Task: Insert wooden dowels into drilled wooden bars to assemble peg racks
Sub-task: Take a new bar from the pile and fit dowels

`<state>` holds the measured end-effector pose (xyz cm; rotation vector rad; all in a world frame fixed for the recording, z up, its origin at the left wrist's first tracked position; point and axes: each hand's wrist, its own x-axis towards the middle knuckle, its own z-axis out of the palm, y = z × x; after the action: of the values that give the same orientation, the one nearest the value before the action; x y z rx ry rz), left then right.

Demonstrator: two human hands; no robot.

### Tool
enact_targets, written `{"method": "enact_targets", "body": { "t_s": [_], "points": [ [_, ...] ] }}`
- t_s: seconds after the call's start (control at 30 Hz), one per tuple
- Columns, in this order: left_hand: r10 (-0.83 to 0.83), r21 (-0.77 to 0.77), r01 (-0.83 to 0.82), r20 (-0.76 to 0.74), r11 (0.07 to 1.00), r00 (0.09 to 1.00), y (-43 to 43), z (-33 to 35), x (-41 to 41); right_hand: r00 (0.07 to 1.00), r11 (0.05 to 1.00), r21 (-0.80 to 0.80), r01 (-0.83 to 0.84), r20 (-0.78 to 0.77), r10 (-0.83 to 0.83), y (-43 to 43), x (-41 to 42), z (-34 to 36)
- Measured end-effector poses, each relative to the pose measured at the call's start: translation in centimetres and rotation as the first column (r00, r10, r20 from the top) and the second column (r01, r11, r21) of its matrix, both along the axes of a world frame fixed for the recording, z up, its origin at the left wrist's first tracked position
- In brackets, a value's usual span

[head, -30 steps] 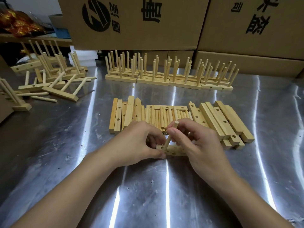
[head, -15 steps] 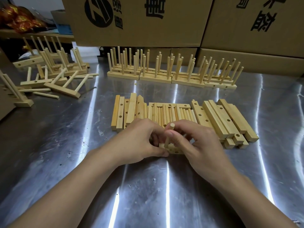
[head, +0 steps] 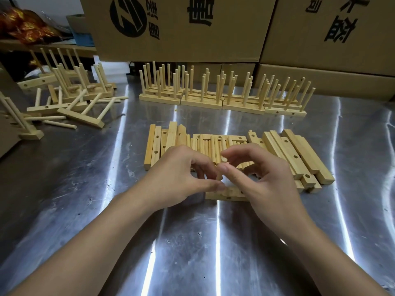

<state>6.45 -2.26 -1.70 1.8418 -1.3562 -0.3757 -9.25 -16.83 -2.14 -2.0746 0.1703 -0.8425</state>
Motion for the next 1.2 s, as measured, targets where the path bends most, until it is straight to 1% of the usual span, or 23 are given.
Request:
{"method": "enact_targets", "body": {
  "t_s": [0.13,0.23,0.3,0.37,0.4,0.47,0.53,0.63,0.73,0.83,1.03,1.1,1.2],
  "points": [
    [-0.017,0.031,0.017,-0.012,0.999,1.000,0.1,0.2,0.1,0.999,0.999,0.031,-0.044,-0.011,0.044,0.3,0.2,-0.1],
    [-0.055,0.057,0.053,0.034,0.997,0.998,0.2,0.4,0.1,0.998,0.997,0.049,-0.055,-0.008,0.055,0.5,0.3,-0.1],
    [-0.043,0.070,0.040,0.040,0.997,0.998,0.3,0.4,0.1,1.000,0.998,0.067,-0.016,0.009,0.015,0.1,0.3,0.0],
    [-0.013,0.085,0.008,0.059,0.996,0.998,0.4,0.1,0.3,0.994,0.991,0.089,0.103,0.031,-0.106,-1.0,0.2,0.0],
    [-0.006,0.106,-0.002,0.075,0.994,0.997,0.4,0.0,0.4,0.980,0.979,0.062,0.193,0.030,-0.195,-1.7,0.1,-0.1],
    [-0.012,0.166,-0.012,0.140,0.986,0.990,0.4,-0.1,0.4,0.932,0.928,-0.097,0.360,-0.005,-0.362,-3.2,-0.1,-0.4],
    [-0.024,0.220,-0.027,0.225,0.975,0.974,0.2,-0.1,0.3,0.892,0.873,-0.264,0.410,-0.085,-0.444,-4.2,-0.2,-0.9],
    [-0.025,0.255,-0.041,0.250,0.966,0.968,0.4,0.1,0.7,0.860,0.831,-0.410,0.376,-0.178,-0.478,-4.9,-0.3,-1.6],
    [0.012,0.282,-0.083,0.246,0.956,0.969,1.4,0.6,1.8,0.829,0.783,-0.499,0.372,-0.201,-0.522,-5.2,-0.2,-1.9],
    [0.048,0.304,-0.123,0.245,0.945,0.968,1.9,0.8,2.4,0.830,0.790,-0.509,0.341,-0.232,-0.508,-5.1,-0.2,-2.0],
    [0.047,0.310,-0.119,0.231,0.943,0.972,1.8,1.0,2.1,0.866,0.794,-0.580,0.182,-0.288,-0.409,-3.8,0.5,-2.5],
    [0.046,0.313,-0.121,0.238,0.942,0.970,1.9,1.0,2.1,0.874,0.787,-0.595,0.165,-0.281,-0.396,-3.6,0.8,-2.7],
    [0.047,0.321,-0.126,0.241,0.939,0.969,1.9,1.0,2.1,0.892,0.800,-0.569,0.188,-0.241,-0.382,-3.5,1.1,-3.0]
  ]
}}
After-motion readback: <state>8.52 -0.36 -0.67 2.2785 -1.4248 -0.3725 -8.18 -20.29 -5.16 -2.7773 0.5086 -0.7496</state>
